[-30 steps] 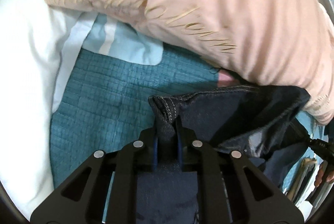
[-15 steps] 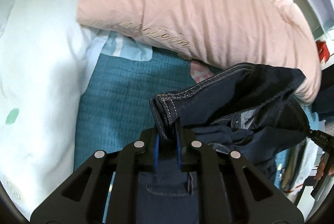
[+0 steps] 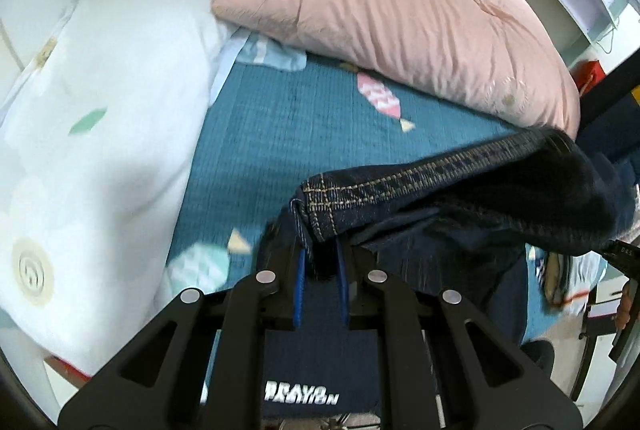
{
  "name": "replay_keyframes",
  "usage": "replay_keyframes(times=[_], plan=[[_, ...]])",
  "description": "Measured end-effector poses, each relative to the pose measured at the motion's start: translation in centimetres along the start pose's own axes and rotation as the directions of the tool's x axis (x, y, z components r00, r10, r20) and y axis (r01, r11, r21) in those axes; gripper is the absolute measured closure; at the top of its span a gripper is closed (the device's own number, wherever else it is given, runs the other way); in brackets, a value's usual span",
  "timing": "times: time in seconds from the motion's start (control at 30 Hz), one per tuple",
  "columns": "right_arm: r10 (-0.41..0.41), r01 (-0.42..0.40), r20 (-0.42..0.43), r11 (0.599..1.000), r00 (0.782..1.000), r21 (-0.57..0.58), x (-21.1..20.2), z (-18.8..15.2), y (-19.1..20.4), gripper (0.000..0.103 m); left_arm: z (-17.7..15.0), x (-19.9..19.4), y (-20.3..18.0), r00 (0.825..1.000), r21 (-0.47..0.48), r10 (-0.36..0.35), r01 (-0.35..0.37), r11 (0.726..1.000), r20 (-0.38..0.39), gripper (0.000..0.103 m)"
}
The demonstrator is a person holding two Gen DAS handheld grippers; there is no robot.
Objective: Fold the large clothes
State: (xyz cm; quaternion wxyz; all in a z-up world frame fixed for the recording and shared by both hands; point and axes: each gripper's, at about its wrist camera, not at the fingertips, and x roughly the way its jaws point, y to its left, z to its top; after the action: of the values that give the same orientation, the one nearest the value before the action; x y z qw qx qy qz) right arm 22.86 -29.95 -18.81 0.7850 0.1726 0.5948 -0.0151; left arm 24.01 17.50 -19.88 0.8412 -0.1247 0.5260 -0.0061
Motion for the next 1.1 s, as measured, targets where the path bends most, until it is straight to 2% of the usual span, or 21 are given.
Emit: replay_keyframes(times=[0.13, 0.27, 0.4, 0.43, 0.47, 0.5, 0.6, 0.67, 0.73, 0.77, 0.83, 0.87, 0.9, 0.97, 1.03, 1.1], plan=[[0.006, -0.006, -0.028, 1.0, 1.0, -0.022, -0.3, -4.3, -2.0, 0.094, -4.7, -0.7, 2.0, 1.0, -0.014, -0.022, 0.022, 1.0, -0.022, 0.09], [0.017, -0.021, -0.102, 0.999, 0.995, -0.034, 1.6, -9.6, -4.3, 0.094, -10.0, 0.8, 3.9, 0.996, 0.007, 0.02, -0.019, 1.0, -0.09, 0.091], [-0.029, 0.012, -0.187, 0.996, 0.982, -0.088, 5.7, -15.1, -4.6, 0.094, -15.4, 4.8, 6.2, 0.975, -0.045, 0.012, -0.022, 0.999, -0.223, 0.094], [-0.06, 0.043, -0.204, 0.995, 0.977, -0.087, 7.3, -16.4, -4.9, 0.094, -16.6, 5.9, 6.6, 0.968, -0.053, 0.028, -0.042, 0.998, -0.25, 0.101], [-0.08, 0.064, -0.212, 0.995, 0.974, -0.082, 8.2, -17.0, -5.1, 0.094, -17.8, 6.8, 6.9, 0.962, -0.053, 0.06, -0.077, 0.996, -0.266, 0.101], [-0.102, 0.087, -0.209, 0.993, 0.972, -0.079, 9.0, -17.5, -5.4, 0.094, -18.4, 7.3, 7.1, 0.96, -0.056, 0.061, -0.079, 0.995, -0.273, 0.101], [-0.095, 0.085, -0.221, 0.995, 0.971, -0.058, 9.9, -17.7, -6.0, 0.094, -19.3, 7.6, 7.8, 0.956, -0.11, 0.01, -0.044, 0.993, -0.292, 0.1], [-0.095, 0.081, -0.232, 0.994, 0.968, -0.069, 9.9, -17.6, -5.9, 0.094, -19.4, 7.0, 7.9, 0.959, -0.1, 0.005, -0.035, 0.994, -0.283, 0.1], [-0.134, 0.101, -0.239, 0.984, 0.962, -0.147, 9.7, -17.7, -4.9, 0.091, -19.3, 6.0, 7.6, 0.96, -0.052, 0.031, -0.047, 0.997, -0.278, 0.1], [-0.152, 0.114, -0.243, 0.98, 0.958, -0.165, 9.6, -17.7, -4.6, 0.083, -19.3, 5.3, 7.4, 0.961, -0.023, 0.044, -0.052, 0.998, -0.273, 0.1], [-0.191, 0.146, -0.289, 0.974, 0.938, -0.17, 8.7, -18.0, -4.3, 0.083, -19.3, 3.9, 6.7, 0.966, 0.036, 0.064, -0.057, 0.998, -0.252, 0.1], [-0.185, 0.139, -0.303, 0.976, 0.935, -0.165, 8.0, -18.2, -4.1, 0.083, -19.3, 3.1, 6.3, 0.968, 0.073, 0.081, -0.066, 0.995, -0.237, 0.1], [-0.165, 0.118, -0.303, 0.979, 0.939, -0.167, 7.0, -18.3, -3.8, 0.083, -19.1, 2.6, 5.9, 0.97, 0.092, 0.09, -0.07, 0.993, -0.227, 0.1], [-0.15, 0.105, -0.246, 0.976, 0.958, -0.189, 4.8, -18.3, -2.8, 0.082, -18.6, 2.0, 4.8, 0.974, 0.119, 0.089, -0.064, 0.991, -0.211, 0.1], [-0.119, 0.084, -0.198, 0.981, 0.973, -0.177, 3.2, -17.9, -2.1, 0.082, -18.2, 1.9, 3.6, 0.977, 0.124, 0.058, -0.034, 0.992, -0.203, 0.1], [-0.066, 0.04, -0.192, 0.99, 0.979, -0.138, 2.6, -17.4, -1.3, 0.082, -17.8, 2.3, 2.4, 0.98, 0.128, 0.039, -0.014, 0.992, -0.196, 0.1]])
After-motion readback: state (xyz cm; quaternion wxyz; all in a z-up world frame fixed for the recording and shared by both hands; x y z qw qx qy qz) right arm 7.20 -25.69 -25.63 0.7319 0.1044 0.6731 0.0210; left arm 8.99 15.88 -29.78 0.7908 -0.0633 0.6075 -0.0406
